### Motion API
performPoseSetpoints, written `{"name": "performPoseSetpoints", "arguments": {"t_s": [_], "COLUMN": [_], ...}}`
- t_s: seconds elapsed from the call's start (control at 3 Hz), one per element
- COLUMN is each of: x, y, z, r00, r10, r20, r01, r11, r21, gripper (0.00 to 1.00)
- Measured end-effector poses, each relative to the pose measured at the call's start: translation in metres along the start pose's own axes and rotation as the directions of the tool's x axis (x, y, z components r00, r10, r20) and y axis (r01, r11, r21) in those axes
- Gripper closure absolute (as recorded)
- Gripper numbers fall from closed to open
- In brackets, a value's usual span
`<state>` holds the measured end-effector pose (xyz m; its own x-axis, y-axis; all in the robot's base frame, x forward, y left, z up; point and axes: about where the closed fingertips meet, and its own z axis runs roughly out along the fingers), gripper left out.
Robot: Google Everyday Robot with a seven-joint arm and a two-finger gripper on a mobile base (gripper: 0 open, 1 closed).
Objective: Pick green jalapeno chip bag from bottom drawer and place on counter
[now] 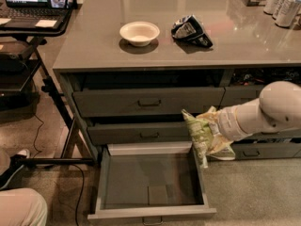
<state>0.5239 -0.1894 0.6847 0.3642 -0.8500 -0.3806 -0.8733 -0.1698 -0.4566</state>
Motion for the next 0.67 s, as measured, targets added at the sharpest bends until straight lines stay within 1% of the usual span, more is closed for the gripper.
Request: {"name": "performPoseSetpoints", "arguments": {"t_s": [0.33, 0.67], "x": [-0.079, -0.139], "y": [-0.031, -0.051], "z": [-0.006, -0.004], "r00": [0.960, 0.856], "r10": [-0.183, -0.314], "r20": [0.212, 0.411], "r01": [0.190, 0.348], "r11": [0.9818, 0.9374], "r21": [-0.009, -0.010], "gripper": [1.00, 1.00]}}
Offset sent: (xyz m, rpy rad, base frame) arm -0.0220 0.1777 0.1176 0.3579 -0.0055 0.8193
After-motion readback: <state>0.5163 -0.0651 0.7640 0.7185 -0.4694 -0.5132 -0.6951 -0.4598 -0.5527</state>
